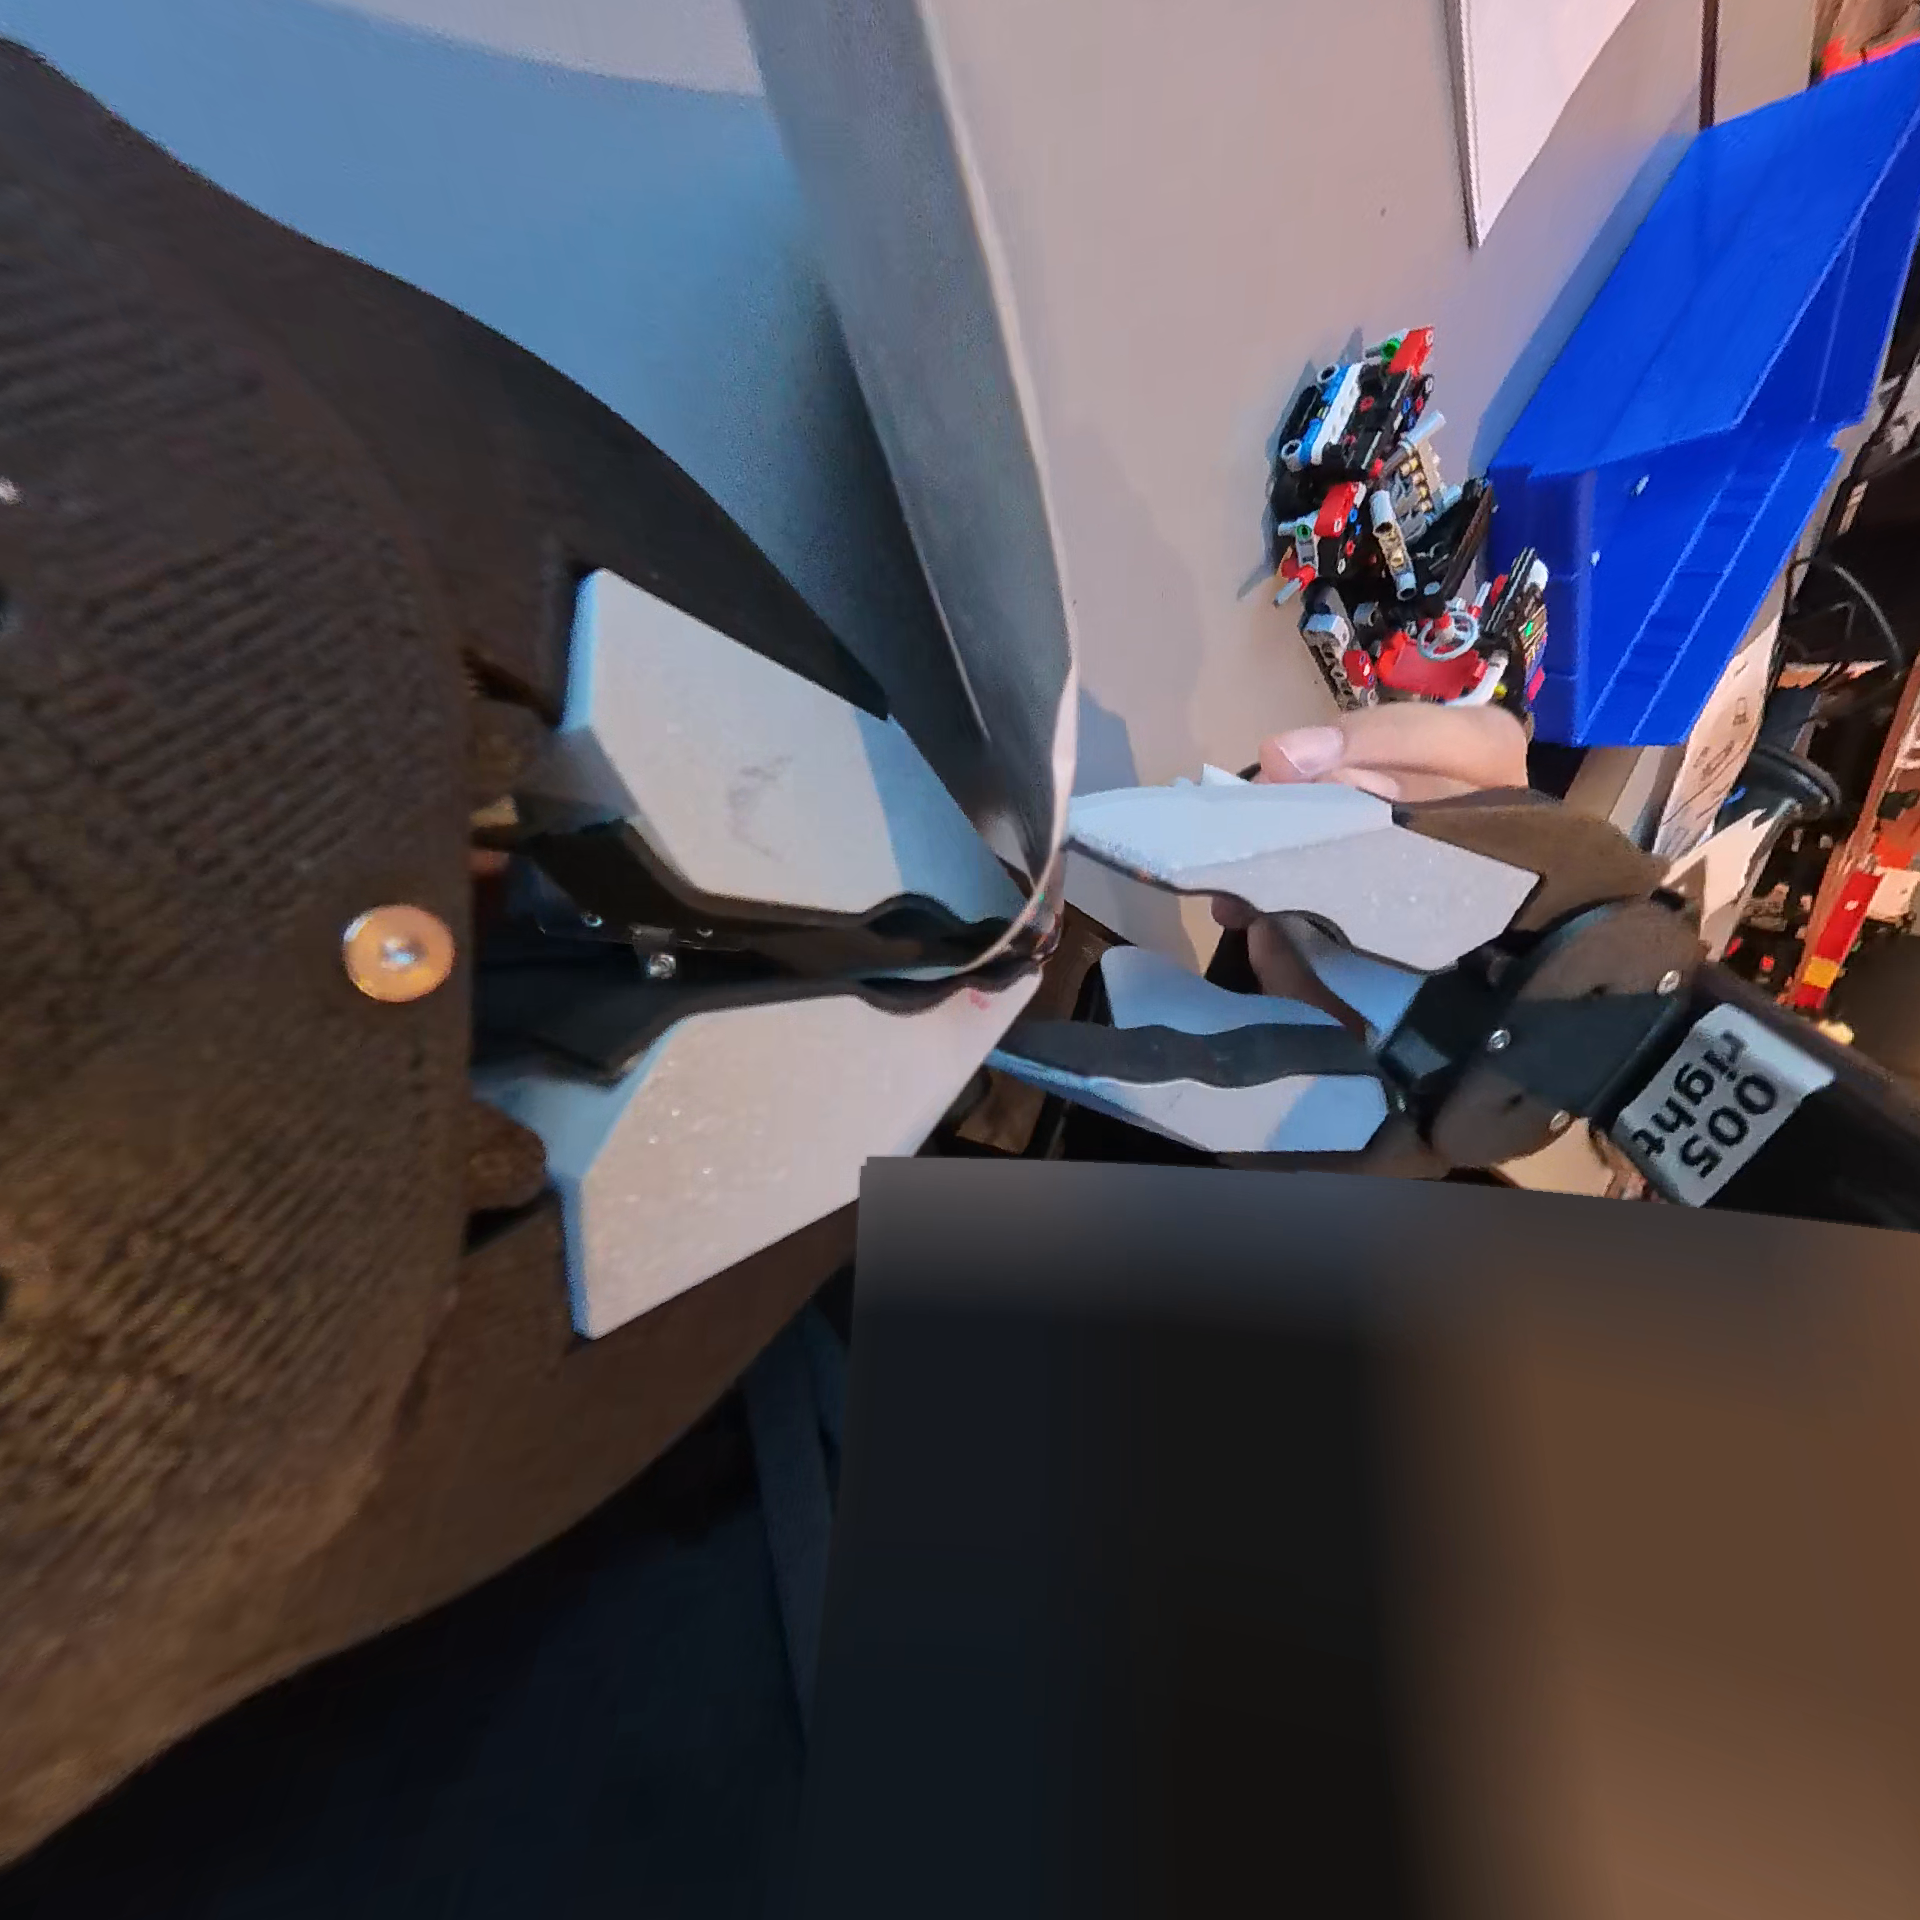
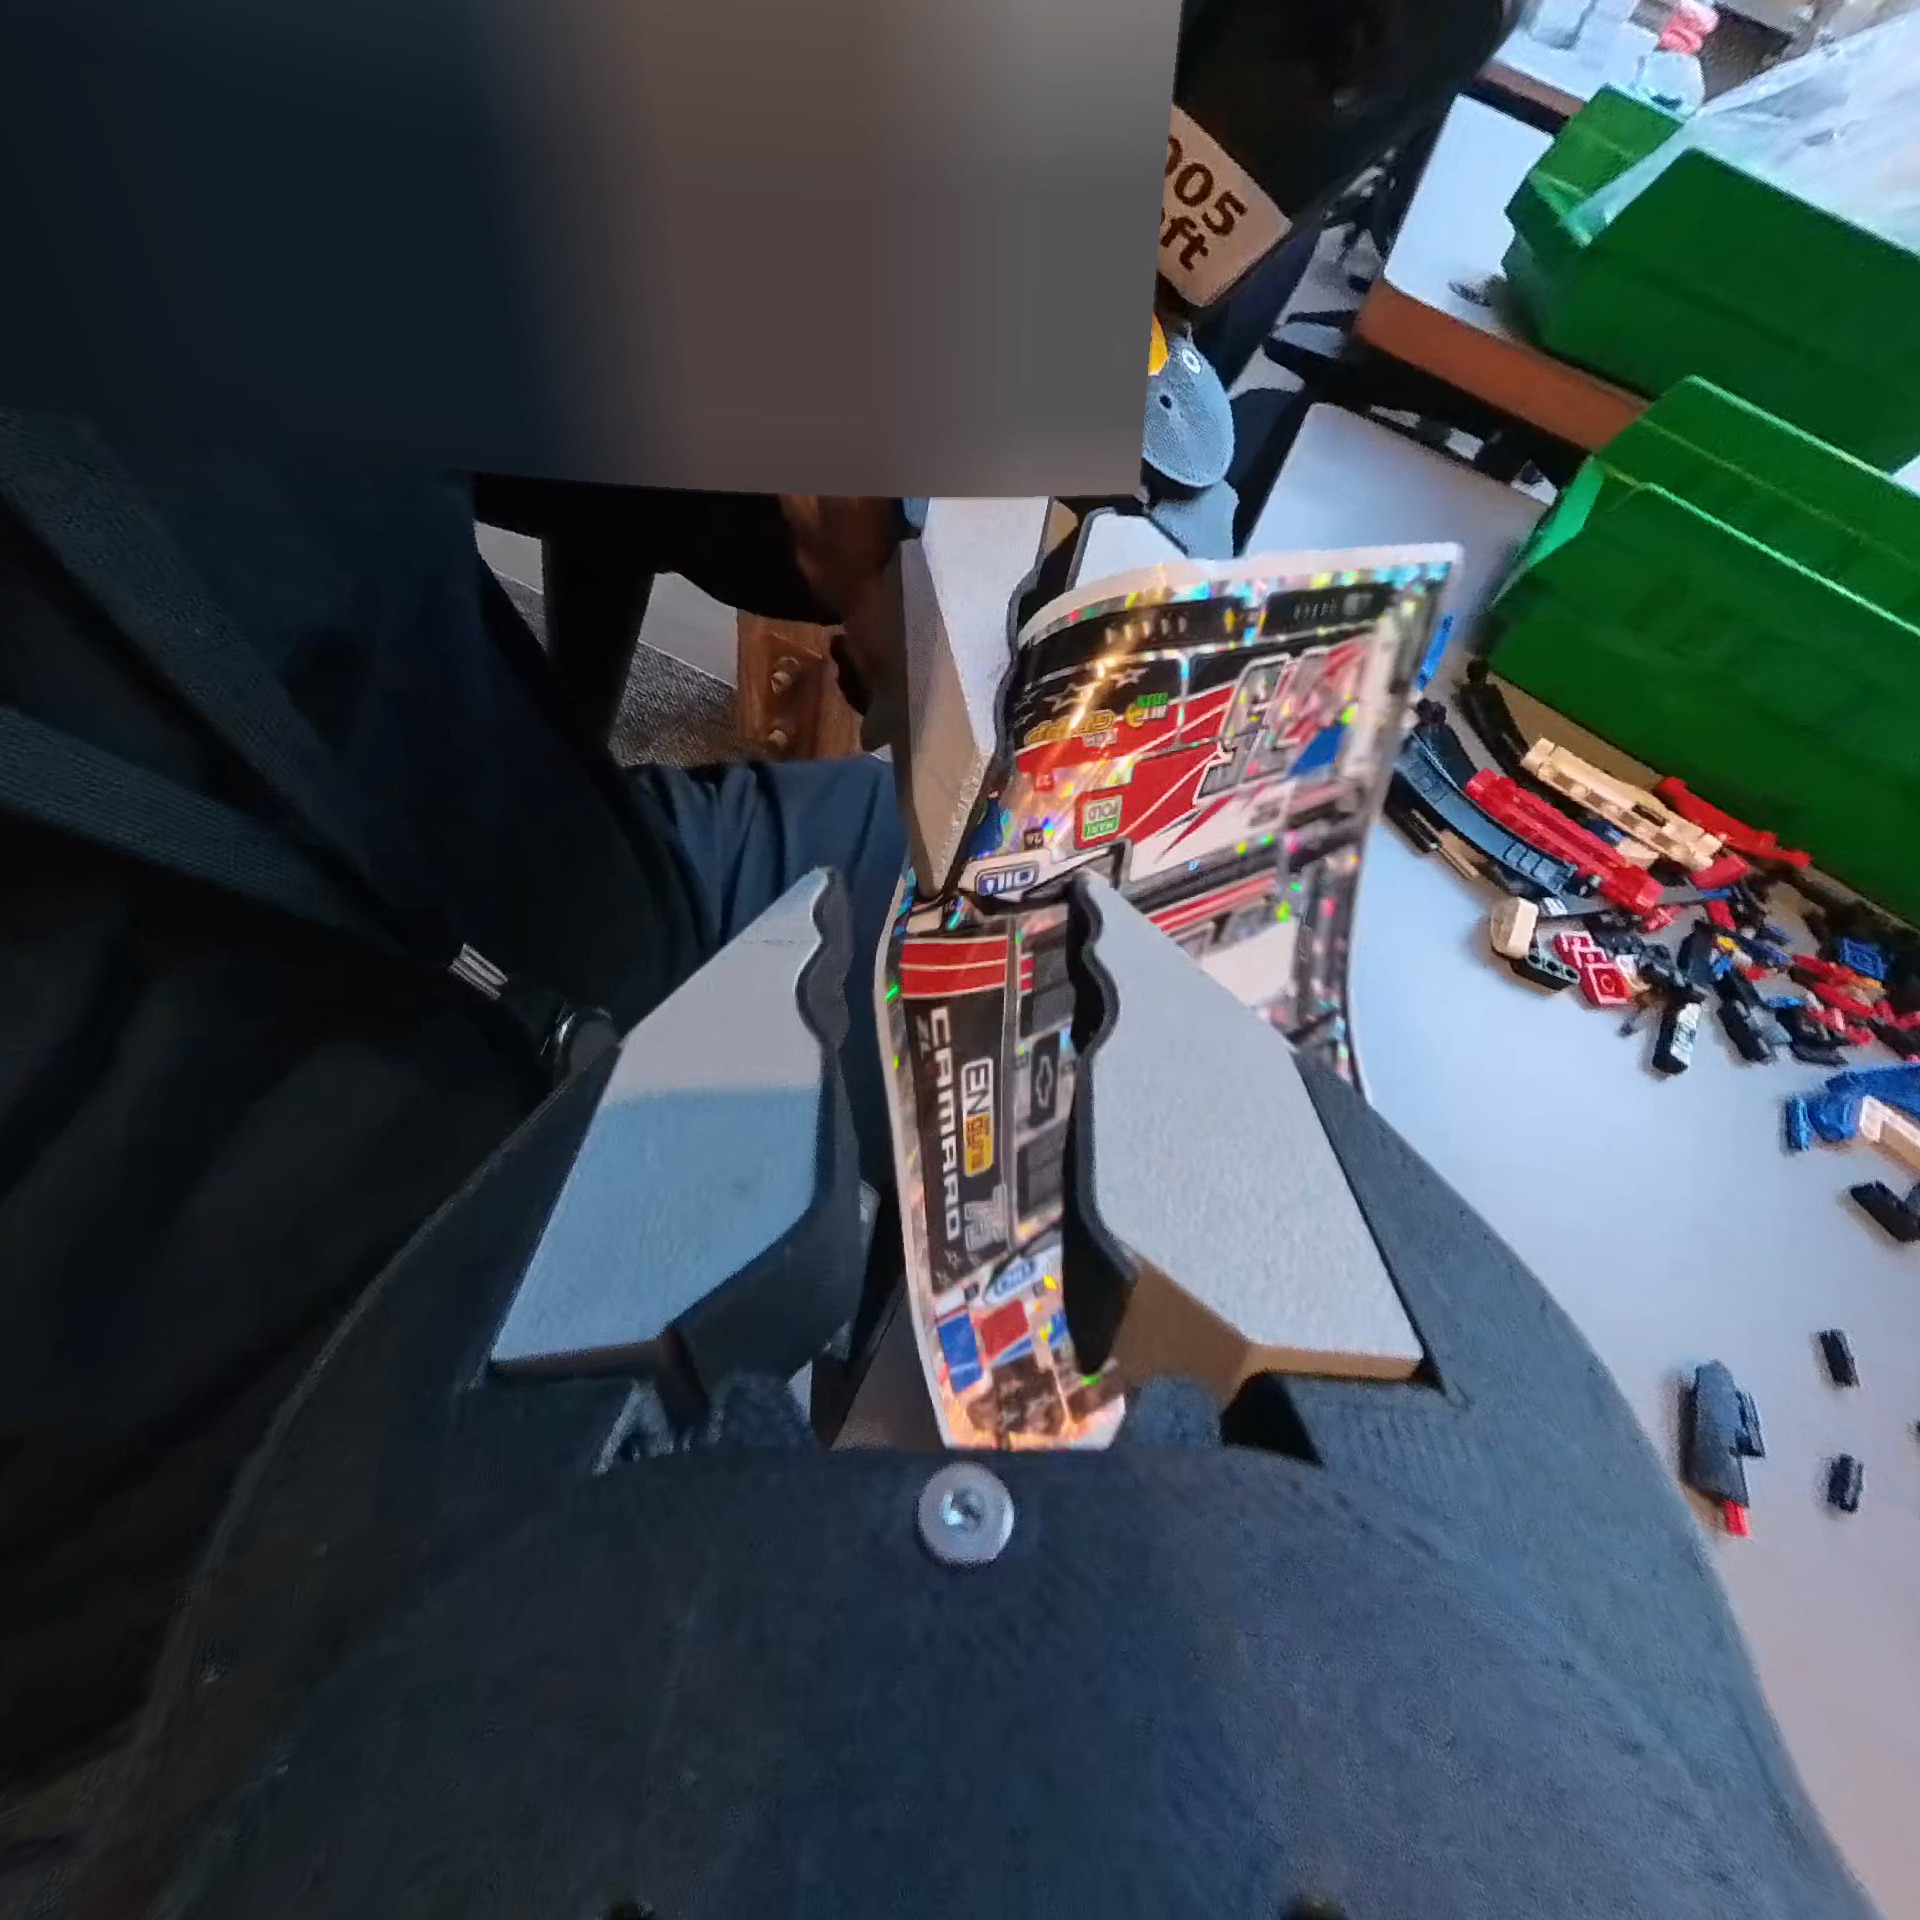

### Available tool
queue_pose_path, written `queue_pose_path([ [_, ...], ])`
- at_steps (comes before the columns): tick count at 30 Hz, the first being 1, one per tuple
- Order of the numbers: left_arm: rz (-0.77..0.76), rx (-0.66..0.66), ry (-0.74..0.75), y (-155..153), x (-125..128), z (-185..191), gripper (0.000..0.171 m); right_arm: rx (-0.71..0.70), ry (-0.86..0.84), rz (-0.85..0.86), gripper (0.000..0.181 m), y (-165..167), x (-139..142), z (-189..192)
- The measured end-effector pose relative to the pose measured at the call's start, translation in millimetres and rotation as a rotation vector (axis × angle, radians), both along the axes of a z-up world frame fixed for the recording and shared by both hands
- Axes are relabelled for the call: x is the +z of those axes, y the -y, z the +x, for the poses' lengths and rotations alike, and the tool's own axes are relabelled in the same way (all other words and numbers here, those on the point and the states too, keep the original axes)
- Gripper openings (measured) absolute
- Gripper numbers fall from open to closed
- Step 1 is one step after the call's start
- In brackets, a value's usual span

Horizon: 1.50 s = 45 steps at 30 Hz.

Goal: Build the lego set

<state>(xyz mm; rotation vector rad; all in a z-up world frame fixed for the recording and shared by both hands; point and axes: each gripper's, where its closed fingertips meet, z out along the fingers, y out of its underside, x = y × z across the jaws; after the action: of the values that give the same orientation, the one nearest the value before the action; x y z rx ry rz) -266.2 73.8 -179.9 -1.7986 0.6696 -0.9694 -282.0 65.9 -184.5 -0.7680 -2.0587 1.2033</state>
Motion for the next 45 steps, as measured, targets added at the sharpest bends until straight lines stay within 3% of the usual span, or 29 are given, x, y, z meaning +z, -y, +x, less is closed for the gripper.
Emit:
queue_pose_path([
  [9, 0.092, -0.01, -0.224, -1, -10, 5, 0.0, 0.069, 0.04, -0.03, 0.016, 4, -11, 3],
  [20, 0.077, 0.037, -0.279, -5, -12, 8, 0.0, 0.053, 0.033, 0.003, 0.009, -2, -15, 8],
  [45, 0.001, 0.049, -0.207, -8, -20, 2, 0.0, -0.022, -0.039, -0.048, 0.0, -15, -5, 8],
])
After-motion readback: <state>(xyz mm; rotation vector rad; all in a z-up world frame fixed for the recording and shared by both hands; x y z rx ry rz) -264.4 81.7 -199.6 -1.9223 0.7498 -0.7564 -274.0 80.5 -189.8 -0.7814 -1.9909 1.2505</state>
